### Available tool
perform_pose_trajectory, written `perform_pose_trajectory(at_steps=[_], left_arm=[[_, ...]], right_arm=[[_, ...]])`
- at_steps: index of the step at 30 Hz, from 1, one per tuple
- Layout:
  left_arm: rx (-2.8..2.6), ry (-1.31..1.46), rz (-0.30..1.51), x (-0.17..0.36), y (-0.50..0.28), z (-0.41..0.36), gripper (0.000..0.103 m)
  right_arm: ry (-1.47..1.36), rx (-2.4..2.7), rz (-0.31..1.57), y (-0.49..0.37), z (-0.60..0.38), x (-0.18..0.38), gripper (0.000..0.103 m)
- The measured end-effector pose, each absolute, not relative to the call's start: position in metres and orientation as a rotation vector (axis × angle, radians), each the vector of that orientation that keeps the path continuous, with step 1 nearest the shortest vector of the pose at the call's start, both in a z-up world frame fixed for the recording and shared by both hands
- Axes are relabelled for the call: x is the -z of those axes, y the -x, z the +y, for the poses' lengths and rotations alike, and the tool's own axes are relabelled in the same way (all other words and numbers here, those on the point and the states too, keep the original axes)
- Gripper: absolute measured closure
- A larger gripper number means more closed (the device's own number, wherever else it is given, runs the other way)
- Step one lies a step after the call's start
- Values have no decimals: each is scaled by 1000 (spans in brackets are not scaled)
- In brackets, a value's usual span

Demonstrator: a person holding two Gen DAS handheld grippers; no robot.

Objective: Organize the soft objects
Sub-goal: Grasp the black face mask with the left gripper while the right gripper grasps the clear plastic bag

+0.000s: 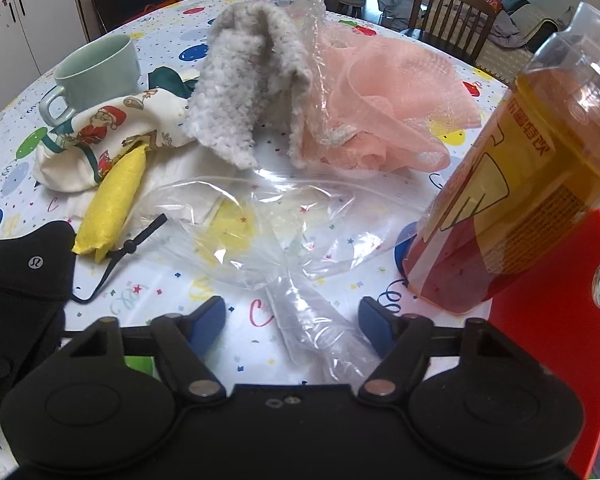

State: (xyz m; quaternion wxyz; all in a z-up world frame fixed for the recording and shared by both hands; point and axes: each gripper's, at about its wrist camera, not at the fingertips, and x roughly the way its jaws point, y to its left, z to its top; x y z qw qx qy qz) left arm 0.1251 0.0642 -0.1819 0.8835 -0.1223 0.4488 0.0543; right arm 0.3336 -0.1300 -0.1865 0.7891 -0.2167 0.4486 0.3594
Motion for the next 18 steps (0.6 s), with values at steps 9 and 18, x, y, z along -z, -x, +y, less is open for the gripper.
perform_pose_trajectory(at_steps=[9, 18], left_arm=[[-205, 190, 949, 180, -129, 65, 58], [-196, 194, 938, 173, -126, 71, 73]], right_arm=[[455, -758, 966, -322, -140, 184, 61], [394, -757, 971, -305, -153, 170, 71]])
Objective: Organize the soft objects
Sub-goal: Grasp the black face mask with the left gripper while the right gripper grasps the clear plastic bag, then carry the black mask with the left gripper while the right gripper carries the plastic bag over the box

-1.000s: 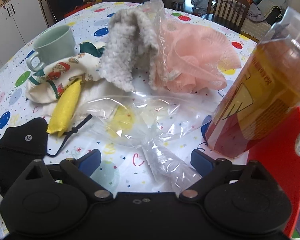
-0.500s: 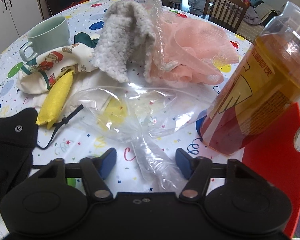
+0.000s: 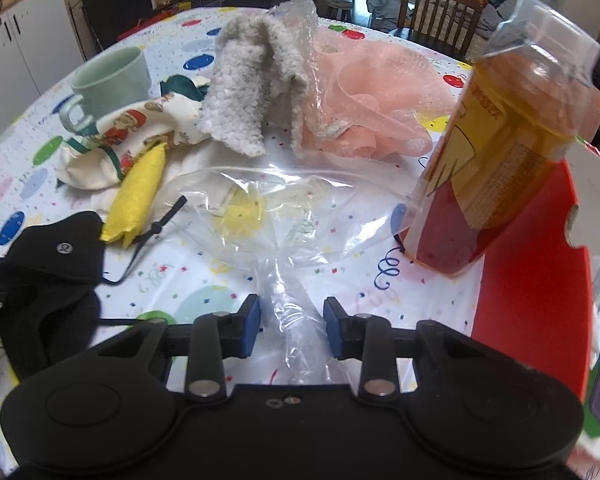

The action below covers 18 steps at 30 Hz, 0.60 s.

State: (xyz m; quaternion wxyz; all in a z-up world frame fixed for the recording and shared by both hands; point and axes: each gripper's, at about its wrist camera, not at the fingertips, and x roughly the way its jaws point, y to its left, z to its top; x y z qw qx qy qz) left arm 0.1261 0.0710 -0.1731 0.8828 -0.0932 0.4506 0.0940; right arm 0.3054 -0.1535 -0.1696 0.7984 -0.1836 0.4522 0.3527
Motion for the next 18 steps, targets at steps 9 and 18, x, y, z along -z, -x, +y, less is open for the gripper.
perform_pose_trajectory(at_steps=[9, 18], left_arm=[[-147, 204, 884, 156, -120, 69, 83], [-88, 202, 812, 122, -113, 61, 83]], right_arm=[[258, -742, 973, -283, -177, 144, 72], [131, -726, 954, -258, -211, 110, 73]])
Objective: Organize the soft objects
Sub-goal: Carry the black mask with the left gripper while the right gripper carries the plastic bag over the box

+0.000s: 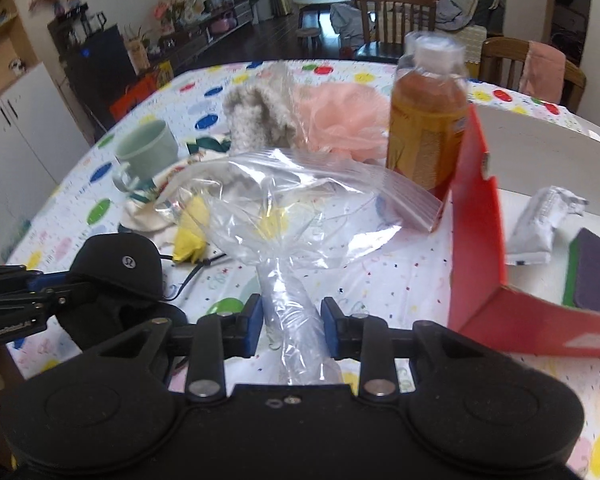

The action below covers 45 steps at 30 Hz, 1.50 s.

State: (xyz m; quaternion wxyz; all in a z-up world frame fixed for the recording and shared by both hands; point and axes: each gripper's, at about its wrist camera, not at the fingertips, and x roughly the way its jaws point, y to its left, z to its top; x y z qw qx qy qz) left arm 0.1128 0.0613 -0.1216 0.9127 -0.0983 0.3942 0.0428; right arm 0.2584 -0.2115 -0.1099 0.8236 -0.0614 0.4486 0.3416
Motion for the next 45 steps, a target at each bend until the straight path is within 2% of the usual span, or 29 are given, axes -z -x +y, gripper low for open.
perform_pose_trajectory(at_steps=[16, 31, 45], left_arm=[[84, 200, 653, 38, -130, 37, 83], [310, 110, 547, -25, -196, -43, 83], [418, 26, 566, -30, -274, -116, 83]], right_arm=[[41, -639, 897, -239, -264, 51, 73], [-35, -485, 868, -274, -336, 30, 73], [-69, -351, 855, -335, -393, 39, 73]])
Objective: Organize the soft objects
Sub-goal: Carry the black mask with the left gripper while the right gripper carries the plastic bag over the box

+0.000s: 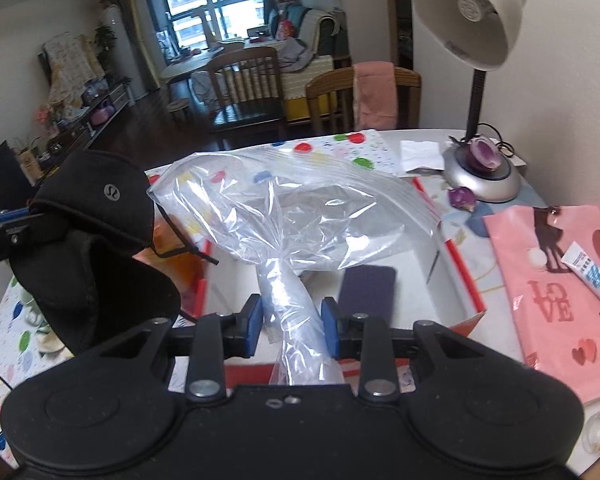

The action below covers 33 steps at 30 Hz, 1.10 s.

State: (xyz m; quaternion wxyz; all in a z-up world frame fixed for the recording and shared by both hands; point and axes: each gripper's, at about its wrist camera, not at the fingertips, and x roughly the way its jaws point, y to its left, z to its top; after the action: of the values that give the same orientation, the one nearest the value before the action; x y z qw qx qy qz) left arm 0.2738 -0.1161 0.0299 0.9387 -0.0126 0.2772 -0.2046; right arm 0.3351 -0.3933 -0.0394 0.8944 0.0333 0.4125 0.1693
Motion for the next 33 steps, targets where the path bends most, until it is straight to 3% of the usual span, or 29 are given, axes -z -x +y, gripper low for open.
perform_pose_trajectory(at_steps=[21, 33], left_arm=[[477, -16, 732, 34, -360, -199, 83], [434, -95, 835, 83, -384, -215, 83]], right_arm=[[-80, -263, 990, -439, -420, 108, 72], [-68, -271, 1079, -456, -413, 147, 70]])
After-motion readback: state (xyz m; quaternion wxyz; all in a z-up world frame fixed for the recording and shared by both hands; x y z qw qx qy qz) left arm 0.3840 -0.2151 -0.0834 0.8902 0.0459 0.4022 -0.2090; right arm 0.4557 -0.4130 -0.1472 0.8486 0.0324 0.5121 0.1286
